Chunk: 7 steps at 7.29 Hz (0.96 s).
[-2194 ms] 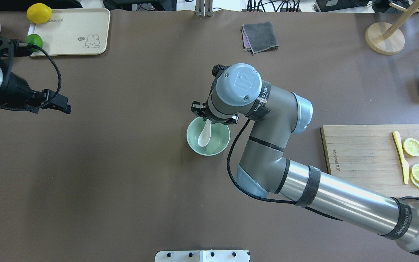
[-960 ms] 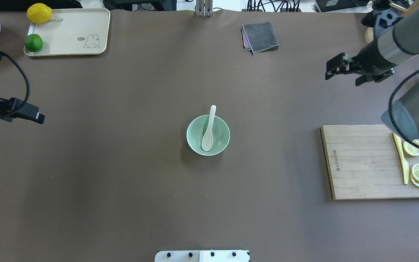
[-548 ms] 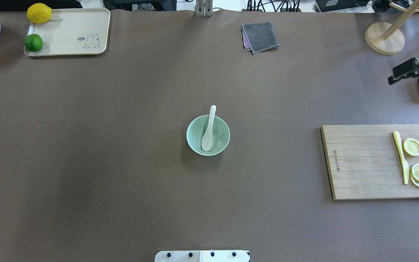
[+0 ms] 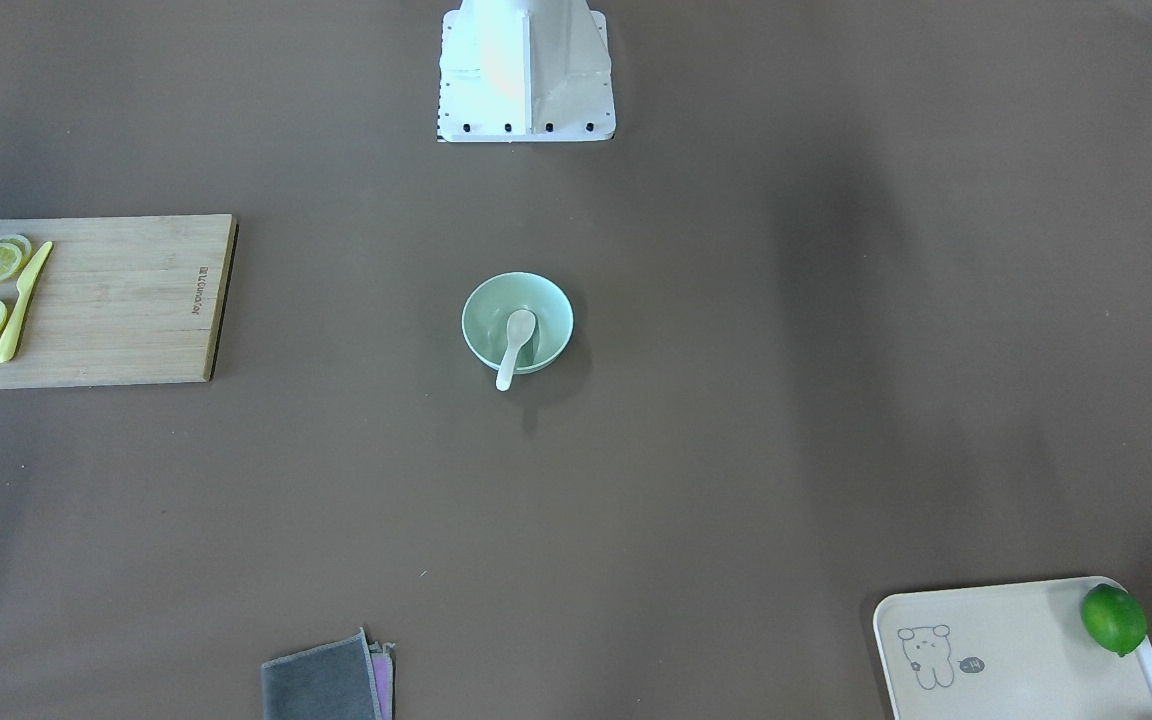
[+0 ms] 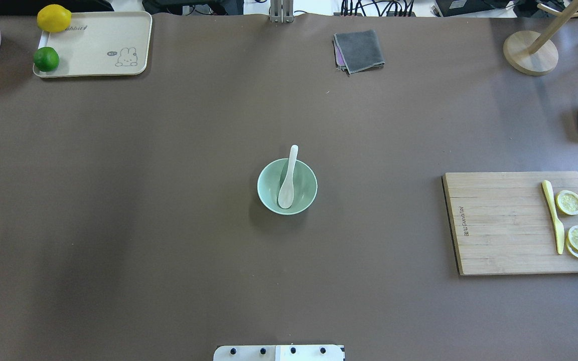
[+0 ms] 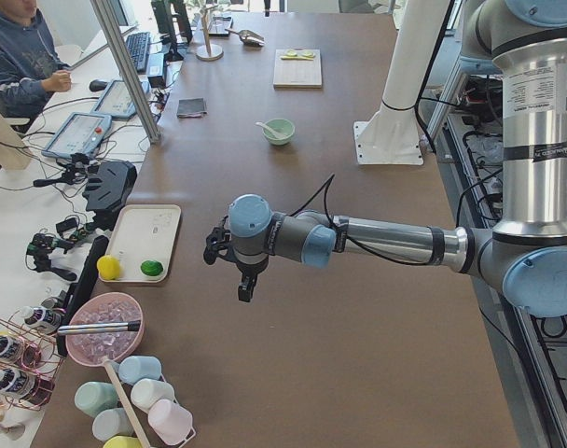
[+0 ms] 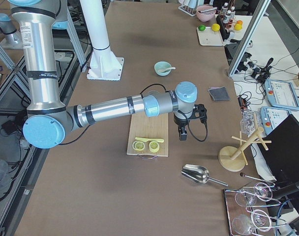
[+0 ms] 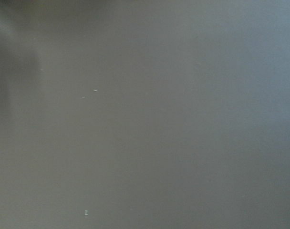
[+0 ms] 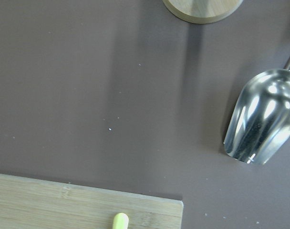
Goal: Place spoon in bowl
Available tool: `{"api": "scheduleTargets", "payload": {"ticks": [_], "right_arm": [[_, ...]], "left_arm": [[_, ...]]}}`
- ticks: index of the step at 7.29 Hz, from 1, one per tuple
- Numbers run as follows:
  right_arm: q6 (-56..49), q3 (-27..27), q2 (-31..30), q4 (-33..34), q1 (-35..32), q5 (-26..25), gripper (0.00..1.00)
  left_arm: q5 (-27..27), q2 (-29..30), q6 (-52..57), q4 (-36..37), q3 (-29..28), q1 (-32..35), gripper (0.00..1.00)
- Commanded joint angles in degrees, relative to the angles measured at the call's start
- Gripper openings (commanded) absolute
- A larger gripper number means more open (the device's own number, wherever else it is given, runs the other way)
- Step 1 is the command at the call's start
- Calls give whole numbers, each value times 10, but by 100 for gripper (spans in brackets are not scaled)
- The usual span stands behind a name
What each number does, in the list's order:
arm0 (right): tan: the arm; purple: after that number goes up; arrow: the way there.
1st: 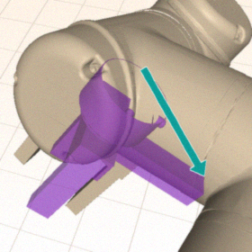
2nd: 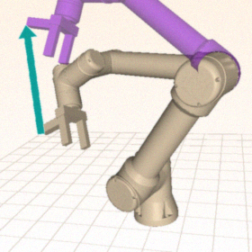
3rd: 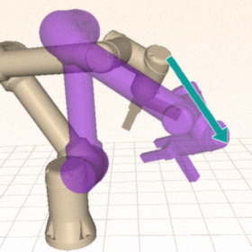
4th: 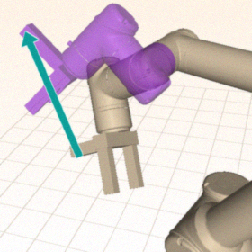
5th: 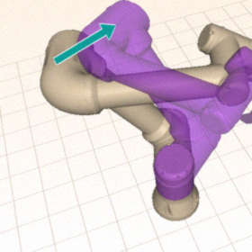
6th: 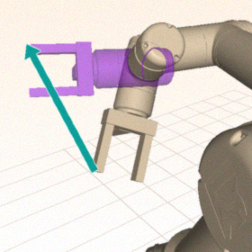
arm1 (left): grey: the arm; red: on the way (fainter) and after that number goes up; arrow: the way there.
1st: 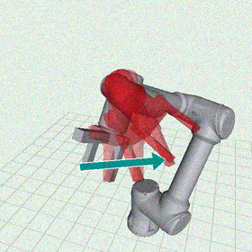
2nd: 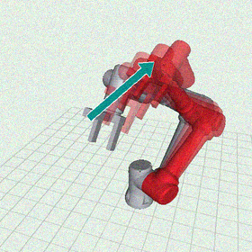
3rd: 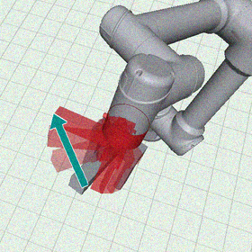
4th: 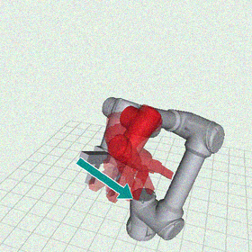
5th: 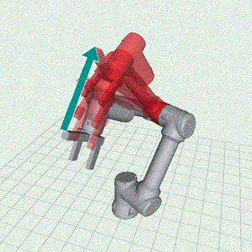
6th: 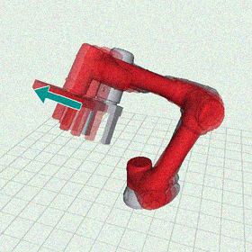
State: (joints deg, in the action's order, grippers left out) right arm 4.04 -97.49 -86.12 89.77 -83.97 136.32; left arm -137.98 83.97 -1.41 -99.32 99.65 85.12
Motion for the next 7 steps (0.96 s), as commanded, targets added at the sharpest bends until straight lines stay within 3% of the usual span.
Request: {"api": "scheduleTargets", "payload": {"ticks": [1,4,5,6,7], "right_arm": [[-105,57,-1,6,-56,-4,100],[-147,83,-11,2,-77,-17,100],[-147,84,-13,2,-76,-22,100],[-146,78,-21,2,-76,-23,100],[-147,68,-35,1,-76,-22,100]], "left_arm": [[14,-13,32,3,-13,14,98],[47,-16,29,54,11,19,98],[22,-9,25,94,29,37,98],[-39,8,25,165,54,50,98],[-38,-4,31,171,56,54,98]]}}
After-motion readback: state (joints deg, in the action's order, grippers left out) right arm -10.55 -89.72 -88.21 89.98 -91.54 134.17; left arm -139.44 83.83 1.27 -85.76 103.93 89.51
